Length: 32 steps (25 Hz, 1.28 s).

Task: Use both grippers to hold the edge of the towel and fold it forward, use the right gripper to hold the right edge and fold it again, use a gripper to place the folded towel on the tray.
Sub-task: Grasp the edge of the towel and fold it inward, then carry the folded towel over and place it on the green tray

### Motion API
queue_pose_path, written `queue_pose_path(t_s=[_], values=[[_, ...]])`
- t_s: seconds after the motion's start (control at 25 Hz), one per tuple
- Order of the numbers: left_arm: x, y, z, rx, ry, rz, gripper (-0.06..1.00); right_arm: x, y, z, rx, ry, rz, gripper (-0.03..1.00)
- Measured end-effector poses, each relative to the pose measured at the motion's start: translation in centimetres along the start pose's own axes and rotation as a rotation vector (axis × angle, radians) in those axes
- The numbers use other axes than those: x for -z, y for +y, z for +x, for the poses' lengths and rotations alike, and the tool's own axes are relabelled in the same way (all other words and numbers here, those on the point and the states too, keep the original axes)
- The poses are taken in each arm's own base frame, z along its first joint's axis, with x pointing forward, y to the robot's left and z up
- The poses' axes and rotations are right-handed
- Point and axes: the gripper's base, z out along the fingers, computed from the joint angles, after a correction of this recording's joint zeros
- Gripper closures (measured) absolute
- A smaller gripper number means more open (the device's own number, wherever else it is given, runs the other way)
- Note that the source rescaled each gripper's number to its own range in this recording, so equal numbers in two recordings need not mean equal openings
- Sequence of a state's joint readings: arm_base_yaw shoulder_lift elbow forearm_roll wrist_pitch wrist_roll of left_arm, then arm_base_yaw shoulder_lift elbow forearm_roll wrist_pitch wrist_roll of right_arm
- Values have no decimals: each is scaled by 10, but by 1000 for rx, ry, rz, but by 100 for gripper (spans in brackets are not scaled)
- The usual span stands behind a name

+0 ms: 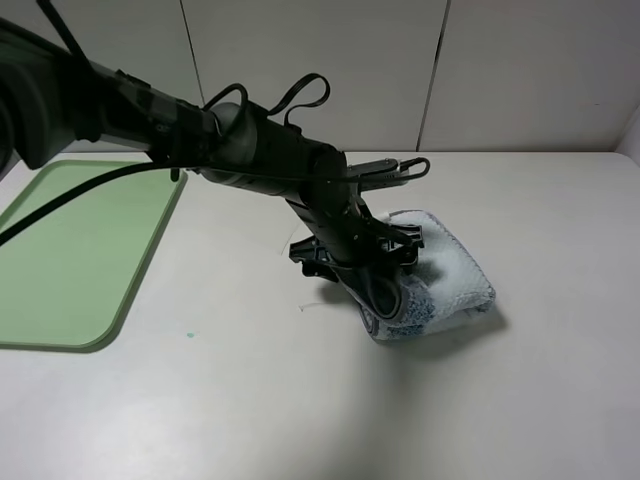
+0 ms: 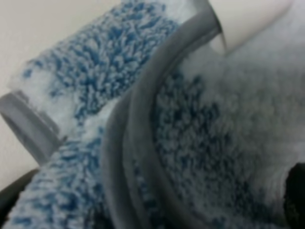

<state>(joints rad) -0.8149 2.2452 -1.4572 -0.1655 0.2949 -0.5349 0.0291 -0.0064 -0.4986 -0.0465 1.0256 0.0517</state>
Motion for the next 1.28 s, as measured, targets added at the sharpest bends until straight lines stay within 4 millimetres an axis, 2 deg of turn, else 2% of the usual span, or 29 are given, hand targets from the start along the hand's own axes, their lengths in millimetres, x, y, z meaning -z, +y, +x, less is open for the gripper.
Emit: queue_pose_path(t_s=[0.2,0.4,0.44,0.84,1.04,1.28], values=[[-3,1,0,7,-4,4,36,0,0,0,0,0,0,-3],[-3,0,0,9,-9,8,73,0,0,0,0,0,0,-3],[-3,0,0,9,-9,8,76,0,0,0,0,0,0,-3],[-1,1,1,-5,14,-4,76,0,0,0,0,0,0,-3],[16,3,-1,-37,66,-34,76,0,0,0,0,0,0,-3],[49,14,-14,-94,94,-65,76,0,0,0,0,0,0,-3]])
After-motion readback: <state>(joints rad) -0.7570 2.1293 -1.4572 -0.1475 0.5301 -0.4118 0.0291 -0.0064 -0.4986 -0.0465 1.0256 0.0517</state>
